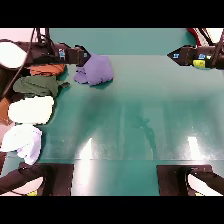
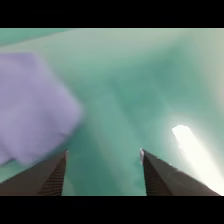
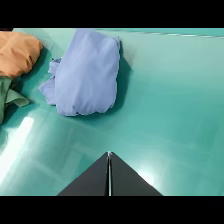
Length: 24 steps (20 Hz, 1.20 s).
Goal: Fold the shirts.
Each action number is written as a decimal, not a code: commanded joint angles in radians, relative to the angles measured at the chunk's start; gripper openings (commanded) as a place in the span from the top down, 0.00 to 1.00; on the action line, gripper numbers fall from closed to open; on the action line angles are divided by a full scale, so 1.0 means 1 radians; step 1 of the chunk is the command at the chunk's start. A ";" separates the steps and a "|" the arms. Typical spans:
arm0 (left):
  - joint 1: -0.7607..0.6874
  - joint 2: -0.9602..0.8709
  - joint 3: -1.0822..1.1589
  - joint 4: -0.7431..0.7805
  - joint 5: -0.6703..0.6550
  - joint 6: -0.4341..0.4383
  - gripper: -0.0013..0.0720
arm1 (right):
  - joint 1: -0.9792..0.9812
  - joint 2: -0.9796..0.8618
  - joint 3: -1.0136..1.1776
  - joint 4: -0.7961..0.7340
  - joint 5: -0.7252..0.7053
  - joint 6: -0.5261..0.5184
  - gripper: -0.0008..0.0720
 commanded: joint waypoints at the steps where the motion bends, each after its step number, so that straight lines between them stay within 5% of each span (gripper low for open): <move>1: 0.074 -0.157 0.000 0.085 0.049 -0.132 0.23 | 0.001 0.000 0.000 0.000 -0.003 0.000 0.97; 4: 0.150 -0.353 0.000 -0.078 0.093 -0.115 0.23 | 0.000 0.000 0.000 0.000 -0.003 0.000 0.97; 9: 0.163 -0.570 0.043 -0.301 0.176 0.061 0.24 | 0.002 0.000 0.000 0.000 -0.004 0.000 0.97; 16: 0.163 -0.665 0.129 -0.348 0.185 0.095 0.24 | 0.003 0.000 0.000 0.000 -0.005 0.000 0.97; 17: 0.163 -0.665 0.129 -0.372 0.193 0.116 0.28 | 0.003 0.000 0.000 0.000 -0.005 0.000 0.97; 19: 0.163 -0.662 0.149 -0.390 0.172 0.120 0.94 | 0.003 0.000 0.001 0.000 0.001 0.000 0.97; 24: 0.163 -0.516 0.299 -0.358 0.090 0.213 0.95 | -0.032 0.000 0.119 -0.005 0.070 0.000 0.97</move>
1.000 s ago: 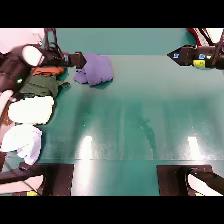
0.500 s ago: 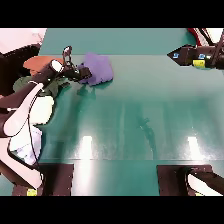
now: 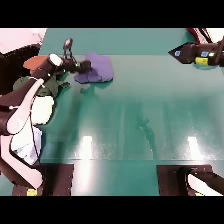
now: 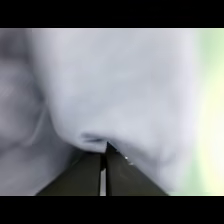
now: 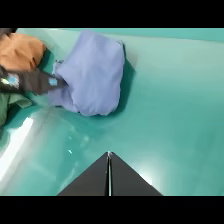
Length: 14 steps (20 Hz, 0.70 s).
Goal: Fold the shirts.
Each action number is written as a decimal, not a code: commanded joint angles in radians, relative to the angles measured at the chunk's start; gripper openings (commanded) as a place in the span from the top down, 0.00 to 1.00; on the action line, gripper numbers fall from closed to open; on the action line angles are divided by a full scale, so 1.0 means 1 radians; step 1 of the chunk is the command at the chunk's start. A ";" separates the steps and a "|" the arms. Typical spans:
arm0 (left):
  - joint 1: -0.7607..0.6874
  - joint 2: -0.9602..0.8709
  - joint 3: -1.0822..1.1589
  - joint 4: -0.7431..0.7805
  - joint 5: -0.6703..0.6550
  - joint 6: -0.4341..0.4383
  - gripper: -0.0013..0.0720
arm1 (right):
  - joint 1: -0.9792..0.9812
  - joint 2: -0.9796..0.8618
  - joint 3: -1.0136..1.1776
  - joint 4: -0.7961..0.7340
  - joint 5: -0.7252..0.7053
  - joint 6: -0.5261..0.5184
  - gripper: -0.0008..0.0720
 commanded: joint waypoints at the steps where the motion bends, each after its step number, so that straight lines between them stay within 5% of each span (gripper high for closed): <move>1: 0.000 0.146 0.100 0.035 -0.033 0.062 0.95 | -0.039 0.000 0.106 -0.002 0.073 0.000 0.97; 8: -0.103 0.591 0.159 0.290 -0.254 0.029 0.95 | -0.172 0.001 0.331 -0.001 0.196 0.002 0.97; 11: -0.281 0.600 0.142 0.364 -0.373 -0.002 0.95 | -0.212 0.001 0.364 0.000 0.232 0.058 0.97; 14: -0.453 0.552 0.045 0.362 -0.357 -0.001 0.95 | -0.226 0.003 0.363 0.000 0.299 0.064 0.97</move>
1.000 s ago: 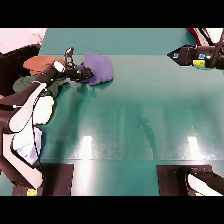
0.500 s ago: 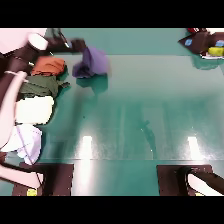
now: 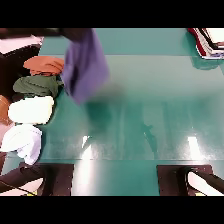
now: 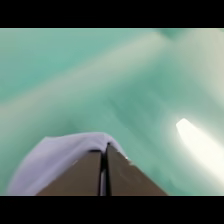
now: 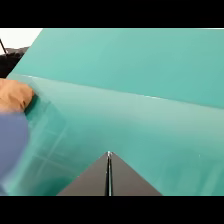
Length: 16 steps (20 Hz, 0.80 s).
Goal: Fold the shirts.
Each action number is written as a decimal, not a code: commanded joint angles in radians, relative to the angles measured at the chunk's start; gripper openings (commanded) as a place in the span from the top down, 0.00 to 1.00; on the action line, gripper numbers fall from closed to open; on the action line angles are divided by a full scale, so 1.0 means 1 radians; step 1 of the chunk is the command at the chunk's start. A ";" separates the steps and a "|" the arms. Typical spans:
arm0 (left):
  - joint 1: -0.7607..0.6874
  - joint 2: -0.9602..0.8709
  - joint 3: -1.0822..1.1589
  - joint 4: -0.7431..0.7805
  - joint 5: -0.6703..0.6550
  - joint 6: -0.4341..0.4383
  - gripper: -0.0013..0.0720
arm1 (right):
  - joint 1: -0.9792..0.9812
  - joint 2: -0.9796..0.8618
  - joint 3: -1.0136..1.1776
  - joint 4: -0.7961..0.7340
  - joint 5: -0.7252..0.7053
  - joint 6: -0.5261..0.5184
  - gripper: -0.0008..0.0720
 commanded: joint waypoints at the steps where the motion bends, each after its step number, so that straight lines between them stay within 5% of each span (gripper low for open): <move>1: -0.184 -0.029 -0.093 0.041 -0.021 -0.010 0.92 | -0.022 0.000 0.017 0.001 0.092 0.021 0.97; 3: -0.219 -0.072 -0.141 0.049 0.013 -0.014 0.20 | -0.022 0.000 0.017 0.002 0.132 0.022 0.97; 8: -0.016 -0.085 -0.197 0.140 -0.039 -0.194 0.26 | -0.022 0.000 0.017 0.003 0.177 0.053 0.97; 13: 0.108 -0.090 -0.603 -0.061 0.066 -0.140 0.26 | -0.022 0.000 0.017 0.003 0.177 0.056 0.97; 16: 0.108 -0.154 -0.732 -0.238 0.146 -0.031 0.26 | -0.022 0.000 0.002 0.003 0.182 0.056 0.97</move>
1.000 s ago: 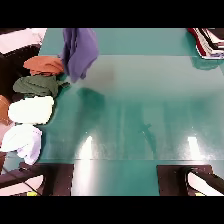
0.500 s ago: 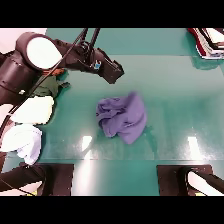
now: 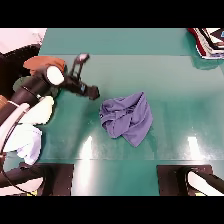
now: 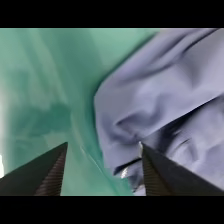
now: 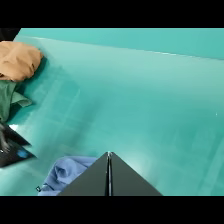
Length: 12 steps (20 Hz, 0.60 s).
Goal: Fold the shirts.
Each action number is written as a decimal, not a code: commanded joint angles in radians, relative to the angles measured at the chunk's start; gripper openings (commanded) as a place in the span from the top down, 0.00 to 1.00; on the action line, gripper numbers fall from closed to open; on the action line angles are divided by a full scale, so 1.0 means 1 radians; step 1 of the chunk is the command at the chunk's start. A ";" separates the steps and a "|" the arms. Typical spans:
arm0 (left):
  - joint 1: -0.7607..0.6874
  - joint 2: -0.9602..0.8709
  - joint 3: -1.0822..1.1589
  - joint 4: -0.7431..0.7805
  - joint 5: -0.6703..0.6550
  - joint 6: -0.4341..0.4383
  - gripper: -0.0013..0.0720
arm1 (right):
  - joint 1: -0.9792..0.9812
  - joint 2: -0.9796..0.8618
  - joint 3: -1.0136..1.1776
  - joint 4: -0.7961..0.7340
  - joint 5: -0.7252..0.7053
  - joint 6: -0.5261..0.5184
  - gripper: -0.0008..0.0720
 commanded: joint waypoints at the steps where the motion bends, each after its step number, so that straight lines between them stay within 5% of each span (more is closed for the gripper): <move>1: 0.021 -0.077 -0.143 -0.220 0.075 0.120 0.26 | 0.000 0.000 -0.020 0.000 0.012 0.002 0.97; 6: -0.027 -0.148 -0.141 -0.293 0.126 0.171 0.30 | -0.001 0.001 -0.096 0.000 0.011 0.002 0.97; 8: -0.024 -0.147 -0.129 -0.285 0.135 0.170 0.90 | -0.001 0.001 -0.148 -0.001 0.032 0.002 0.97; 12: 0.074 -0.104 -0.017 -0.221 0.062 0.166 0.95 | 0.015 0.027 -0.380 -0.142 0.114 0.043 0.97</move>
